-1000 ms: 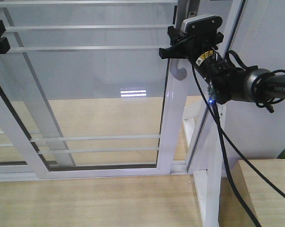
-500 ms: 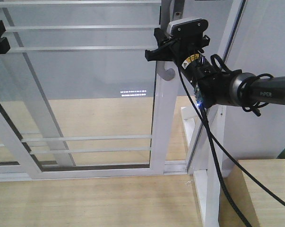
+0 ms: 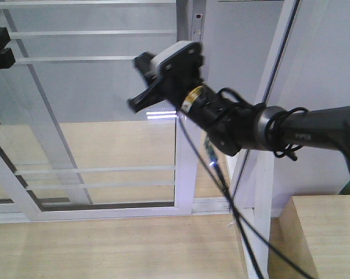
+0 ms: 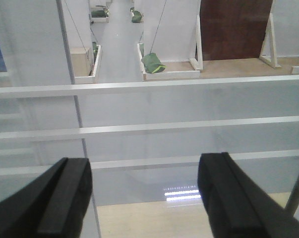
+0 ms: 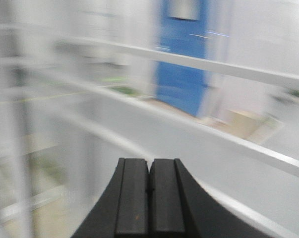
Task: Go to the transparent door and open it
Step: 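Release the handle and swing the right gripper away from the door, then bring the left gripper to the door frame beside the handle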
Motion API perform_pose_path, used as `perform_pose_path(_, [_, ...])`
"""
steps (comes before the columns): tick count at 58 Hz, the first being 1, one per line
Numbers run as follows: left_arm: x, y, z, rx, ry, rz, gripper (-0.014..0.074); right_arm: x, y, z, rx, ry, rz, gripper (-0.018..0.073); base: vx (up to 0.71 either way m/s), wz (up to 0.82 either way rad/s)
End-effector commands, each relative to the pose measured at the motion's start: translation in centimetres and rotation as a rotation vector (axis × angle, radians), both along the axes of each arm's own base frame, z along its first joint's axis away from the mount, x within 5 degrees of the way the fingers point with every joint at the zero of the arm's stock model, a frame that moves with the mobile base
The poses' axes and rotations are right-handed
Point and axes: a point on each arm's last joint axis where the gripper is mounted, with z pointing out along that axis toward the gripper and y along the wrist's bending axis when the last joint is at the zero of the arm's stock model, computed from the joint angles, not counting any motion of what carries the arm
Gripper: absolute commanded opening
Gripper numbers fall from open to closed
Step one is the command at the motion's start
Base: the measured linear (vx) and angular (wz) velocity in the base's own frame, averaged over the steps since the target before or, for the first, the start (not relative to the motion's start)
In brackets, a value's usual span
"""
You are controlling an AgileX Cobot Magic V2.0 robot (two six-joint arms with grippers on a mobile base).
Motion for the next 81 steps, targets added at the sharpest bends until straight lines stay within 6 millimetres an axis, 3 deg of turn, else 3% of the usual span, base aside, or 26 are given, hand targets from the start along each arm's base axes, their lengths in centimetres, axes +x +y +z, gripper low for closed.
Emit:
perform_pose_path(1, [-0.2,0.1,2.3,-0.010,-0.124,0.016,0.0556,-0.8,-0.1,4.5,0.095,-0.135,0.039,-0.0006,-0.01,0.01])
perform_pose_path(7, [-0.2,0.1,2.2,-0.009,-0.115,0.013,0.0556,-1.3,-0.1,5.6,0.087,-0.155,0.051,-0.0006,0.00,0.02])
perform_pose_path(20, [-0.3,0.0,1.8,-0.009,-0.066,0.000,0.0556,-2.7,-2.0,10.5,0.033,-0.123,-0.031,-0.0006,0.00,0.00])
perform_pose_path(40, [-0.4,-0.3,0.9,-0.008,0.028,-0.024,0.0556,-7.0,-8.7,16.9,-0.143,0.040,-0.233,-0.0006,0.00,0.00])
perform_pose_path(56, [-0.6,-0.8,0.5,-0.008,0.077,-0.055,0.0556,-13.4,-16.1,15.9,-0.122,0.079,-0.366,-0.0005,0.00,0.00])
perform_pose_path(70, [0.4,-4.9,-0.4,0.000,0.046,-0.187,0.0556,-18.2,-21.3,14.3,-0.124,0.097,-0.525,-0.0005,0.00,0.00])
perform_pose_path(81, [2.3,-8.0,-2.3,-0.020,-0.014,-0.235,0.0556,-19.8,-23.1,14.0,-0.175,0.139,-0.620,-0.0005,0.00,0.00])
